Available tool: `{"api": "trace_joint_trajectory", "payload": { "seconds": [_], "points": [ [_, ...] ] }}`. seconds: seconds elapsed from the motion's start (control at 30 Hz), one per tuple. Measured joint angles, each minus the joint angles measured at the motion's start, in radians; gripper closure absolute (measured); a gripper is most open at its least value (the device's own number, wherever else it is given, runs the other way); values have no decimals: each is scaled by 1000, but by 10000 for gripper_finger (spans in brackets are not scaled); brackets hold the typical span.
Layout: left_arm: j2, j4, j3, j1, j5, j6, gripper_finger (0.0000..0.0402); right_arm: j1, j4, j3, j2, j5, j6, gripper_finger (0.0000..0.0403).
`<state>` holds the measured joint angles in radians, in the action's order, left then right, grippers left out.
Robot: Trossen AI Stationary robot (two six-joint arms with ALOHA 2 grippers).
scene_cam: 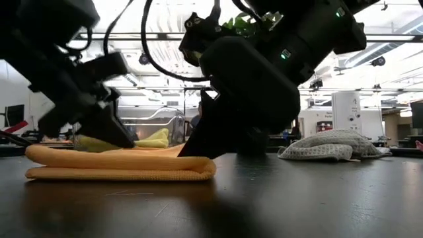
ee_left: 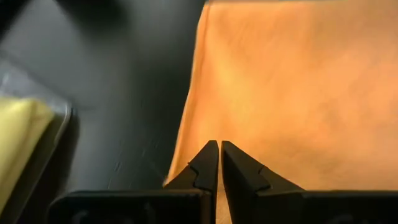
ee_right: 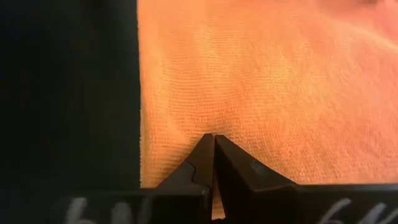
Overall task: Fold microfiber towels
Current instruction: Fold the orange towel, then put the orange towel into the transparent bin
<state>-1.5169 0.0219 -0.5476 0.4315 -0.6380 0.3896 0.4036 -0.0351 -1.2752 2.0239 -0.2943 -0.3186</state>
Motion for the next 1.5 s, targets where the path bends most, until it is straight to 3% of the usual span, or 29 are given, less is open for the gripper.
{"api": "trace_joint_trajectory", "payload": {
  "seconds": [0.23,0.47,0.67,0.87,1.07,1.27,1.5],
  "points": [
    [-18,-124,-1,-6,-1,144,396,0,-4,24,0,-2,-23,394],
    [47,-139,-25,-6,10,126,396,-1,14,8,-10,5,-6,394],
    [160,-144,-48,-5,188,129,395,-4,49,-3,-35,7,-43,394],
    [273,-146,-35,8,299,407,396,-13,140,-4,-89,8,-147,384],
    [294,-143,-10,35,315,602,395,-19,213,-3,-148,10,-300,317],
    [221,-139,-7,55,317,796,394,-46,259,4,-158,11,-417,224],
    [151,-137,-8,57,494,958,345,-63,277,12,-158,15,-467,140]
  ]
}}
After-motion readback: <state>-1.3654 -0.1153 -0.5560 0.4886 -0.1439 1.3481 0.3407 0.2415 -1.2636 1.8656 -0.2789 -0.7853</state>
